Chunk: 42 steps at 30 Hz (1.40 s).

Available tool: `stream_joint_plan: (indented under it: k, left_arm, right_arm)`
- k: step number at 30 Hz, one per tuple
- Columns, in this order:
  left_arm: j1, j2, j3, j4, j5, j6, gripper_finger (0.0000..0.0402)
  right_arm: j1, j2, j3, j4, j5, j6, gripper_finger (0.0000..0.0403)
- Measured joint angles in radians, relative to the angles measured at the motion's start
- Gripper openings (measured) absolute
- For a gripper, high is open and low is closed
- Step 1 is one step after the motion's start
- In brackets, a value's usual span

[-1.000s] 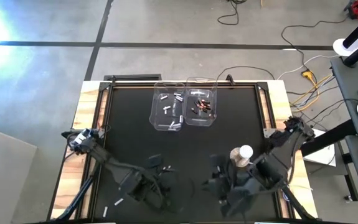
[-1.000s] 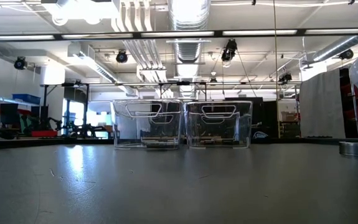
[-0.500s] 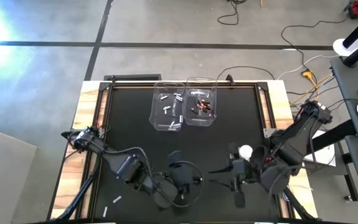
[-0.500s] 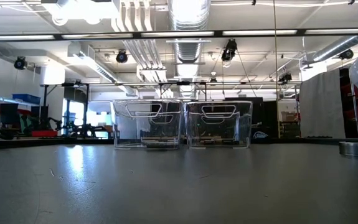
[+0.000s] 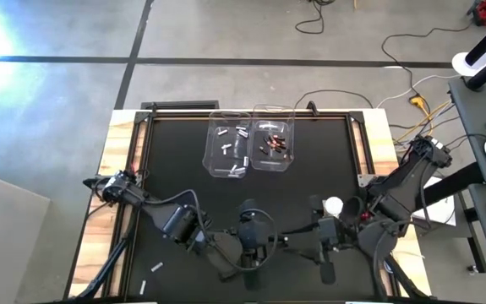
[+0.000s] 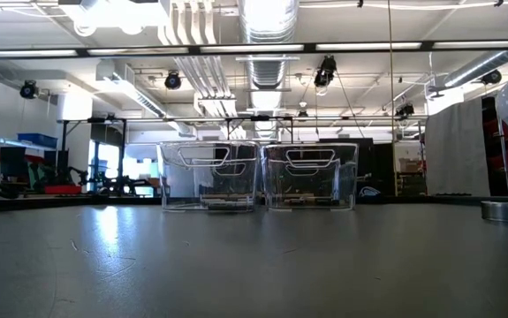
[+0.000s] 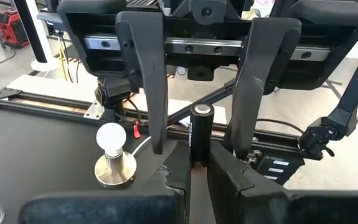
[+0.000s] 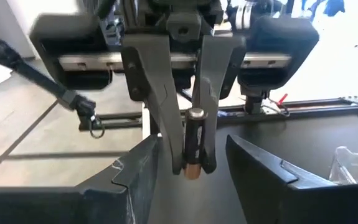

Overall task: Sort batteries
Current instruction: Put the black battery into the right transparent bin

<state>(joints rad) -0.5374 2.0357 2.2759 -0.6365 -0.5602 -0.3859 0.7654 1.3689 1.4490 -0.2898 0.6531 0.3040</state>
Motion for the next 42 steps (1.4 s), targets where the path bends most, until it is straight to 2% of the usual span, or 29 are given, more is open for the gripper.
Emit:
stream_joint_plan:
  k: [8, 22, 27, 33, 39, 42]
  left_arm:
    - [0.010, 0.000, 0.002, 0.006, -0.008, 0.010, 0.0018]
    - [0.016, 0.000, 0.004, 0.045, -0.007, 0.043, 0.0019]
    - [0.016, -0.018, 0.004, 0.016, -0.065, 0.044, 0.0043]
    - [0.015, -0.104, 0.004, -0.200, -0.107, -0.023, 0.0109]
    - [-0.012, -0.174, 0.008, -0.616, -0.117, -0.247, 0.0162]
    - [-0.038, -0.181, 0.006, -0.787, -0.113, -0.334, 0.0170]
  right_arm:
    - [0.000, 0.000, 0.002, 0.069, 0.031, -0.060, 0.0141]
    - [-0.008, -0.002, 0.002, 0.091, 0.033, -0.093, 0.0030]
    - [-0.033, -0.007, 0.003, 0.087, 0.028, -0.097, 0.0028]
    - [-0.113, -0.038, 0.003, 0.021, -0.038, -0.096, 0.0028]
    - [-0.264, -0.048, 0.003, -0.124, -0.078, -0.074, 0.0028]
    - [-0.370, -0.020, 0.003, -0.203, -0.184, -0.037, 0.0028]
